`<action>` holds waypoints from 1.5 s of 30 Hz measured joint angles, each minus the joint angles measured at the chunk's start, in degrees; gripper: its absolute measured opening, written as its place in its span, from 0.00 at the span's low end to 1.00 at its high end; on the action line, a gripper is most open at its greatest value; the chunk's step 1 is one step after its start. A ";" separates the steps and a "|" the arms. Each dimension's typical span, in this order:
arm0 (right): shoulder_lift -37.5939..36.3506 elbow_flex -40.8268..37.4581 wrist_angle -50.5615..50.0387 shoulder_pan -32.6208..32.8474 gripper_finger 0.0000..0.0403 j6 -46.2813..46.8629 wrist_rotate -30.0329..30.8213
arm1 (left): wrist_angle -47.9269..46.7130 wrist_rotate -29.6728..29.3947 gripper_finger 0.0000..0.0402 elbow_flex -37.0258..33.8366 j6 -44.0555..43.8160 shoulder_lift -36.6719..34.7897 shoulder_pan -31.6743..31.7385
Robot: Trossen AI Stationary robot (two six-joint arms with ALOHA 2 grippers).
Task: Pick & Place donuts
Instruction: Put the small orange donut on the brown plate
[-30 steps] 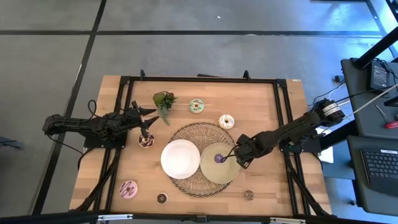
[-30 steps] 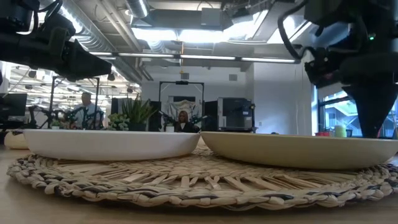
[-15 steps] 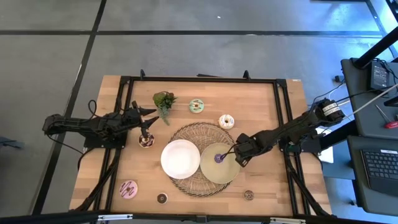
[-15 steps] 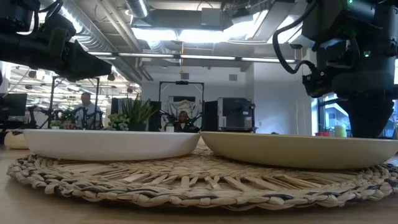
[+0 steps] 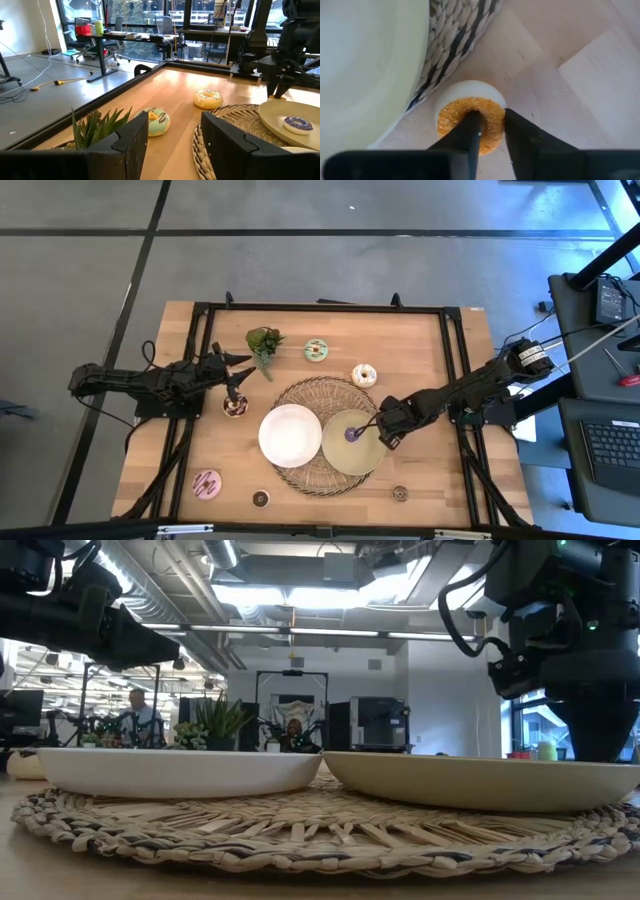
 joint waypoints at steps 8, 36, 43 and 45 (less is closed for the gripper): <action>0.02 2.93 -5.01 0.00 0.09 -3.10 0.61 | 0.00 -0.01 0.44 -0.01 -0.06 0.00 0.01; 10.04 20.65 13.04 1.49 0.05 -13.69 0.97 | 0.02 -0.15 0.44 -0.02 -0.08 -0.02 0.00; 15.61 20.78 14.62 2.24 0.05 -10.39 -4.67 | 0.02 -0.11 0.44 -0.02 -0.11 -0.02 0.00; 16.64 21.71 14.60 2.88 0.05 -10.37 -4.66 | 0.01 -0.11 0.44 -0.02 -0.14 0.00 0.02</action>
